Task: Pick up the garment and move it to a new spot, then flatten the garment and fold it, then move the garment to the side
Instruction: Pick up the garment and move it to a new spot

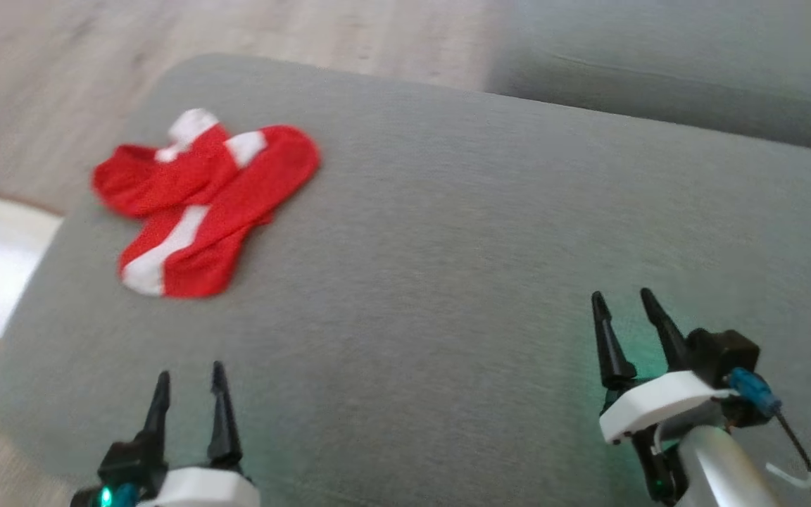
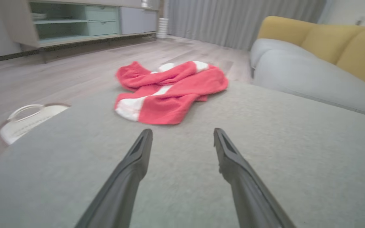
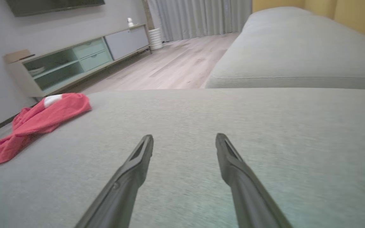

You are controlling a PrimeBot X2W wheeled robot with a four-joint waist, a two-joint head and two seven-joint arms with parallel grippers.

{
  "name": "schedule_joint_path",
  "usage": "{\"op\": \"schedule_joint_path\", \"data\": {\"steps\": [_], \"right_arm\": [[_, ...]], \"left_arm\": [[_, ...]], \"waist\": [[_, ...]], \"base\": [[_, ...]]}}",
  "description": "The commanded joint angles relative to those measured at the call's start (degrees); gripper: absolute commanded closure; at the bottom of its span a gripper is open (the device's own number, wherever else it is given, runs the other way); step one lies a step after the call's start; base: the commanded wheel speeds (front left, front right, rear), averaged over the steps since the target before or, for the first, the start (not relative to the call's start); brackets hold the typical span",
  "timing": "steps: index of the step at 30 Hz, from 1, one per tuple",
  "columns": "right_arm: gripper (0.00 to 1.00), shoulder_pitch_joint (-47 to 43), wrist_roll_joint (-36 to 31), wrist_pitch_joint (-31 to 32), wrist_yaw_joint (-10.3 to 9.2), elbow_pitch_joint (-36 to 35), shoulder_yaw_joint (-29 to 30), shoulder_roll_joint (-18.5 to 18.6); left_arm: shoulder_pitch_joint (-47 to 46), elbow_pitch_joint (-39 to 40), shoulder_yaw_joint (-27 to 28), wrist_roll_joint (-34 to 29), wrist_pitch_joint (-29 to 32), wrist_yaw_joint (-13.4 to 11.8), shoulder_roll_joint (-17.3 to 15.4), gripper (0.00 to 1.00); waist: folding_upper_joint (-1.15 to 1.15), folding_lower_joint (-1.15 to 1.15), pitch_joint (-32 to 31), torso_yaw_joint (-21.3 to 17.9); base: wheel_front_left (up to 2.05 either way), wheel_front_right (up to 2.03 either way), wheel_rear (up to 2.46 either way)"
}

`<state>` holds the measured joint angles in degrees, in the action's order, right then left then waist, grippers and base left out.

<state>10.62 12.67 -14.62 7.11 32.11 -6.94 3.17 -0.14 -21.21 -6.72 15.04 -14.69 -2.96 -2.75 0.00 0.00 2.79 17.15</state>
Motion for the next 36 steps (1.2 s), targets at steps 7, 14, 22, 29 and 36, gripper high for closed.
{"op": "schedule_joint_path", "data": {"steps": [7, 14, 22, 29, 36], "right_arm": [[0.00, 1.33, 2.83, -0.38, 0.37, -0.78, -6.15, -0.28], [0.00, 1.93, 4.07, -0.38, 0.37, -0.22, -8.51, -0.29], [0.00, 3.07, 3.53, -0.38, 0.37, -2.14, -8.14, 0.74], [0.00, 4.94, 4.18, -0.38, 0.37, -5.80, -8.66, 3.29], [0.00, 6.87, 4.38, 0.83, 0.37, -10.94, -6.99, 5.63]], "left_arm": [[2.31, 1.70, 5.42, 0.01, -0.31, -0.12, -0.12, 0.00], [2.64, 1.04, 6.80, -0.02, -0.31, 0.72, -0.12, 0.00], [-8.83, -2.06, 11.80, -1.21, -0.31, 6.74, -1.79, 0.00], [-22.44, -10.44, 12.00, -0.66, -0.31, 9.81, -8.17, 0.00], [-33.48, -20.60, 9.35, 4.32, 2.04, 10.40, -11.83, 0.00]], "waist": [[0.00, 0.00, -0.18, 11.11], [0.00, 0.00, 0.28, 10.89], [0.00, 0.00, 5.51, 7.24], [0.00, 0.00, 10.67, 4.12], [0.00, 0.00, 15.37, 0.96]], "base": [[0.00, 0.00, 0.00], [0.00, 0.00, 0.00], [0.00, 0.00, 0.00], [0.00, 0.00, 0.00], [0.00, 0.00, 0.00]]}}
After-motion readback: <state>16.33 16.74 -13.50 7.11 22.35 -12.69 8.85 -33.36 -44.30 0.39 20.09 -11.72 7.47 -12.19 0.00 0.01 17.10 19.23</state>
